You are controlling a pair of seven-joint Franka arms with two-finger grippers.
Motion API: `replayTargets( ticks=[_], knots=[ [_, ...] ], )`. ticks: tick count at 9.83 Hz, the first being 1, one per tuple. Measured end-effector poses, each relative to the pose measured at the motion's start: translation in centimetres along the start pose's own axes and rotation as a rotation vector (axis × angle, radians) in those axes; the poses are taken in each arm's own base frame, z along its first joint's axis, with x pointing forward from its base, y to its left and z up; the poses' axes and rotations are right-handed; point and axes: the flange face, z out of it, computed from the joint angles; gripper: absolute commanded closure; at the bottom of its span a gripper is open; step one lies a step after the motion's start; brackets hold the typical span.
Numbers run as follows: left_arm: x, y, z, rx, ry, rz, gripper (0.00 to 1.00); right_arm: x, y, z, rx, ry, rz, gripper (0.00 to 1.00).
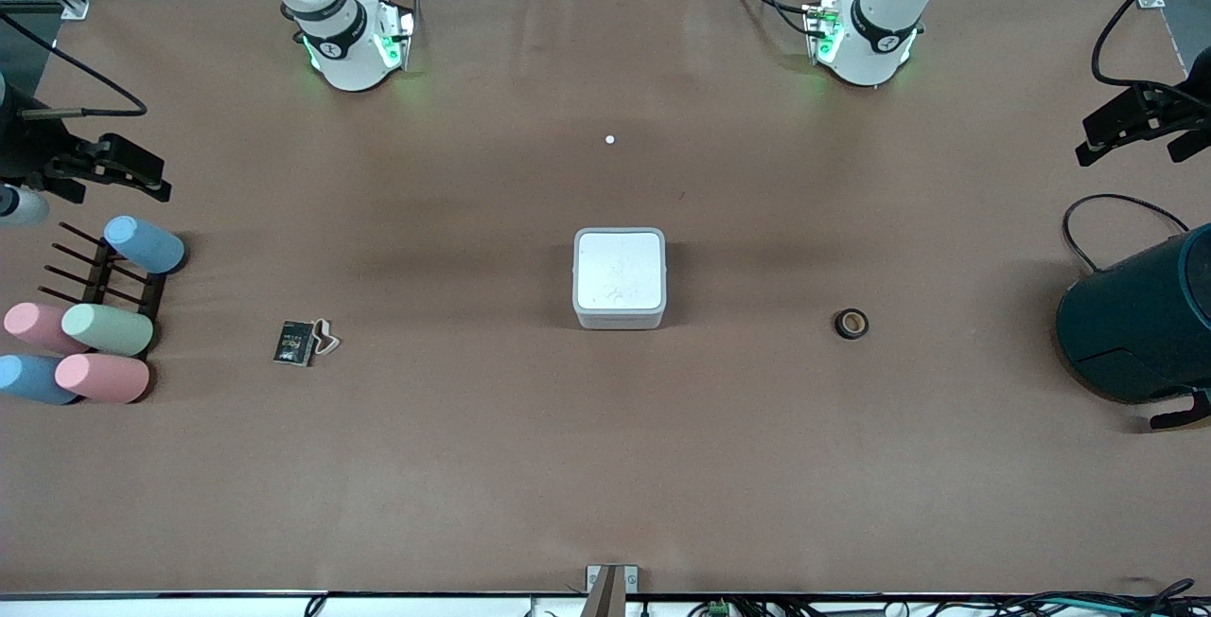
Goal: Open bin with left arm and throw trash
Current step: 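Reach the left gripper to the bin lid while the right gripper reaches the tissue pack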
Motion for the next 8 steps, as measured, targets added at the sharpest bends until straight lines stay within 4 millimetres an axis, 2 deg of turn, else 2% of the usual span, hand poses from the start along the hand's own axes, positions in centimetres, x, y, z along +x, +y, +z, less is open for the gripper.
replayTargets(
  ticks=[2, 3, 4, 5, 7, 8],
  knots=[
    [0.0, 0.1, -0.1, 0.0, 0.002, 0.002, 0.02, 0.0, -0.2, 0.1, 0.0, -0.002, -0.003, 0.0],
    [0.0, 0.5, 0.2, 0.0, -0.005, 0.008, 0.22, 0.0, -0.1, 0.1, 0.0, -0.003, -0.002, 0.0],
    [0.3, 1.2, 1.1, 0.001, -0.025, 0.022, 0.65, 0.0, -0.1, 0.2, 0.0, -0.004, -0.002, 0.0],
    [1.0, 2.9, 2.8, 0.001, -0.056, 0.051, 1.0, 0.0, -0.6, 0.3, 0.002, -0.006, -0.028, 0.01],
    [3.0, 8.4, 7.2, -0.004, -0.102, 0.115, 1.0, -0.1, -4.2, 1.4, 0.0, -0.028, -0.134, 0.03],
    [3.9, 11.6, 9.6, -0.011, -0.111, 0.111, 1.0, -0.1, -5.6, 2.8, -0.002, -0.048, -0.176, 0.03]
  ],
)
